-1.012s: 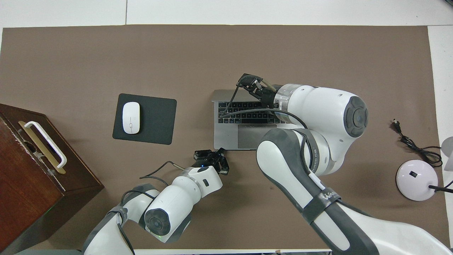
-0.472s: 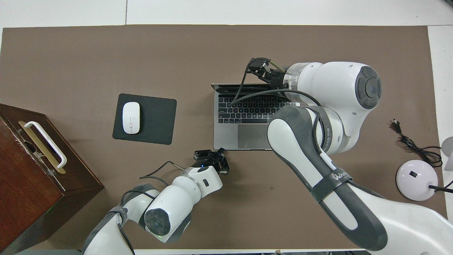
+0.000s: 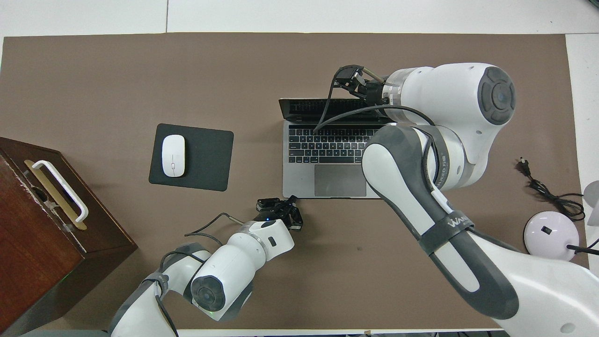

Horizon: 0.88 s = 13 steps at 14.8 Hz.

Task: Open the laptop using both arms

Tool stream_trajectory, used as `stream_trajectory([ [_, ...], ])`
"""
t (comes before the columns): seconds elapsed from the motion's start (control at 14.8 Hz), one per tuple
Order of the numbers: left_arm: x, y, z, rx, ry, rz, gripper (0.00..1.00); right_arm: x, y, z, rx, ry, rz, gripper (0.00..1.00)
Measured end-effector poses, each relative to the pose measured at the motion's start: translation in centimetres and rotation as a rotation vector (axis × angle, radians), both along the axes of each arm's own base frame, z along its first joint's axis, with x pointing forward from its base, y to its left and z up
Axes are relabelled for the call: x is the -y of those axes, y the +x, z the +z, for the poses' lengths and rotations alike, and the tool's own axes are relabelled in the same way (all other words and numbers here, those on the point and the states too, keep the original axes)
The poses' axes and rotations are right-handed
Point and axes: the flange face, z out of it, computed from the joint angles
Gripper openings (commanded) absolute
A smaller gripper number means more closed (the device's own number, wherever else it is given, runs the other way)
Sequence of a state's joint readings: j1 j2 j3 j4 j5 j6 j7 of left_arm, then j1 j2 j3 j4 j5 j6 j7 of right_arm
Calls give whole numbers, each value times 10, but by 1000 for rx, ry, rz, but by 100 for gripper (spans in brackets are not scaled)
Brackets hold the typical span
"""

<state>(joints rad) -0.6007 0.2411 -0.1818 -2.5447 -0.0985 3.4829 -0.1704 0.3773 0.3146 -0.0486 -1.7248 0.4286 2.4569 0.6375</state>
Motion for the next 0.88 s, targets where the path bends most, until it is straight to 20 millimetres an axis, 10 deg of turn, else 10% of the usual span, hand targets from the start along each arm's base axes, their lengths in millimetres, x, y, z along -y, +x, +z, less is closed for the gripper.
stream_trajectory([
  [0.88, 0, 0, 0, 0, 0, 0, 0, 24, 15, 4, -54, -118, 103, 100],
])
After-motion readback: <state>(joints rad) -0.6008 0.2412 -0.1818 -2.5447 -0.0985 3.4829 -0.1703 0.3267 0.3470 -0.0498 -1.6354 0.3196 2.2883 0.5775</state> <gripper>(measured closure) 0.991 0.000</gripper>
